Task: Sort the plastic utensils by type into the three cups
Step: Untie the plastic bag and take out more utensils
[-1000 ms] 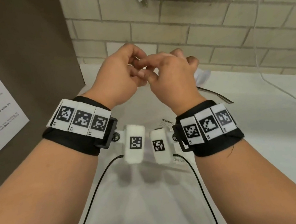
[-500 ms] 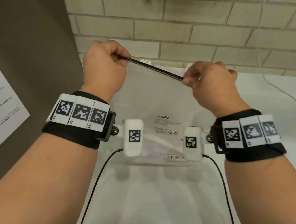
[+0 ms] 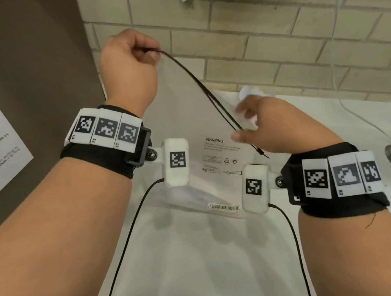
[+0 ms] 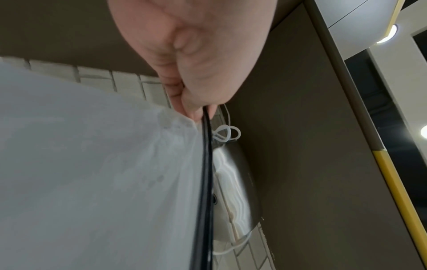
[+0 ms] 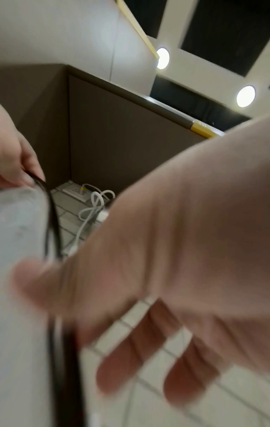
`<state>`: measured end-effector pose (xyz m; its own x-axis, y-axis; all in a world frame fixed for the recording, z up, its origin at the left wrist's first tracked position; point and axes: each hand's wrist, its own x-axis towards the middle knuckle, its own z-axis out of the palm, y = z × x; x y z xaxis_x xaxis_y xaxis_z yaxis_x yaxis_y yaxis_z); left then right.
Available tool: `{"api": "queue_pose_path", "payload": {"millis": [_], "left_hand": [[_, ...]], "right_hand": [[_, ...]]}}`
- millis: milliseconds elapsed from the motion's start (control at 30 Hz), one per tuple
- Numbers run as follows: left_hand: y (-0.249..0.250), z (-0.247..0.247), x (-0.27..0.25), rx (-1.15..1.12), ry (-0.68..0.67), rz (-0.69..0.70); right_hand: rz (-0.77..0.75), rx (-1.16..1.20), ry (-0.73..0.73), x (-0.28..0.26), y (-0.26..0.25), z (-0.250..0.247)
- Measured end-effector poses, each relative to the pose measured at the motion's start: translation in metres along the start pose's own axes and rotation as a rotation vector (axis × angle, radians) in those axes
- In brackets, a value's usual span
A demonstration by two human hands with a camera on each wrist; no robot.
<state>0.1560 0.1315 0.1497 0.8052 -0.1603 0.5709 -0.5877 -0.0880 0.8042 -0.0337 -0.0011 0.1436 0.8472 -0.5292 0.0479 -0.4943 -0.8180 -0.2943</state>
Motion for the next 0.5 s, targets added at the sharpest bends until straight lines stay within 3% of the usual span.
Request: {"api": "queue_pose_path", "payload": {"millis": [100,233,300,367,433,500], "left_hand": [[0.002,0.006,-0.013,-0.095,-0.026,0.014],[-0.002,0.020,-0.050,0.007,0.071,-0.147],[-0.002,0.026,-0.060,-0.014,-0.124,-0.346],[0.000,0.030,-0.066,-0.199,-0.379,-0.532],[0.003,0.030,-0.067,-0.342,-0.466,-0.608],[0.007,0.027,-0.065,-0.420,-0.472,-0.638]], "right_hand": [[-0.116,0.271,0.155,0.011,-0.019,0.007],[0.015,0.573,0.149,0.027,-0.027,0.031],[0.083,0.797,0.097,0.026,-0.029,0.036],[0.099,0.944,0.012,0.022,-0.032,0.040],[0.091,1.010,-0.034,0.020,-0.032,0.042],[0.100,1.063,-0.046,0.020,-0.031,0.044]]}}
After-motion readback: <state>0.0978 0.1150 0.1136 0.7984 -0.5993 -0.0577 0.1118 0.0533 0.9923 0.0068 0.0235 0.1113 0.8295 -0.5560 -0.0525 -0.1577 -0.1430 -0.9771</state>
